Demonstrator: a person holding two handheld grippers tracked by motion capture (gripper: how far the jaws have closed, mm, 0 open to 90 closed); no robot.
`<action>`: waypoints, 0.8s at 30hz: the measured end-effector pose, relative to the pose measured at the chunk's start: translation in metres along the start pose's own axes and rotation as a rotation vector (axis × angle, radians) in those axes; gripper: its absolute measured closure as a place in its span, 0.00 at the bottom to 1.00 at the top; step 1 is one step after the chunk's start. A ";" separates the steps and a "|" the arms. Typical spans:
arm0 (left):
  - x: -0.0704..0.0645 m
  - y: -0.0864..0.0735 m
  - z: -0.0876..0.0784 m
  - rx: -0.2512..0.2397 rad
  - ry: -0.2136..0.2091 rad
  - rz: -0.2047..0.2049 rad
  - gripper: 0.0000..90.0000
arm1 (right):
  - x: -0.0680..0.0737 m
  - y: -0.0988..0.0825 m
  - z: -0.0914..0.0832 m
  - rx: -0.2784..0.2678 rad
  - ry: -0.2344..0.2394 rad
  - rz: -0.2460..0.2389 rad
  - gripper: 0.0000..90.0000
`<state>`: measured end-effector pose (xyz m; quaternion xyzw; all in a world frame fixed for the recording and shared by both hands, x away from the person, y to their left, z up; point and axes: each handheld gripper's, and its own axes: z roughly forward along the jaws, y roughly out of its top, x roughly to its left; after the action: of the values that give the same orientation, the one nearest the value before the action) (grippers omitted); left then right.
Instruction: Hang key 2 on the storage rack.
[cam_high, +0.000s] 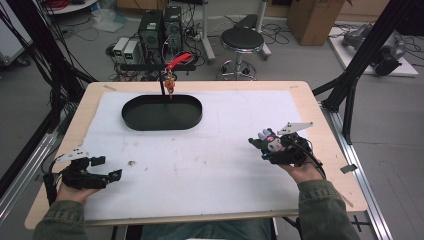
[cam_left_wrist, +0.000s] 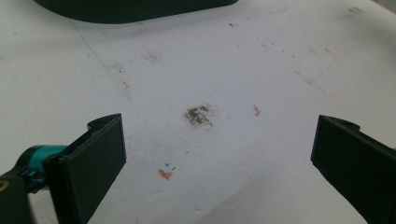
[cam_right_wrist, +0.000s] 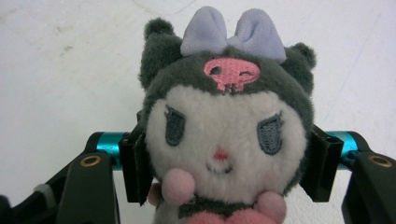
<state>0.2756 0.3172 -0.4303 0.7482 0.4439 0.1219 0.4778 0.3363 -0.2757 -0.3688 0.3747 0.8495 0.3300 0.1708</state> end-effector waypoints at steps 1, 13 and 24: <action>0.000 0.000 0.000 -0.004 0.001 -0.004 0.04 | 0.001 0.003 -0.001 0.005 -0.001 -0.004 0.37; 0.001 0.001 0.000 -0.014 -0.013 0.001 0.04 | 0.008 0.040 0.000 0.020 0.022 -0.016 0.36; 0.003 0.004 0.000 -0.064 -0.022 -0.019 0.04 | 0.018 0.084 0.010 0.015 0.057 -0.044 0.36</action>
<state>0.2799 0.3190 -0.4274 0.7296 0.4416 0.1230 0.5075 0.3738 -0.2156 -0.3195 0.3475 0.8645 0.3303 0.1508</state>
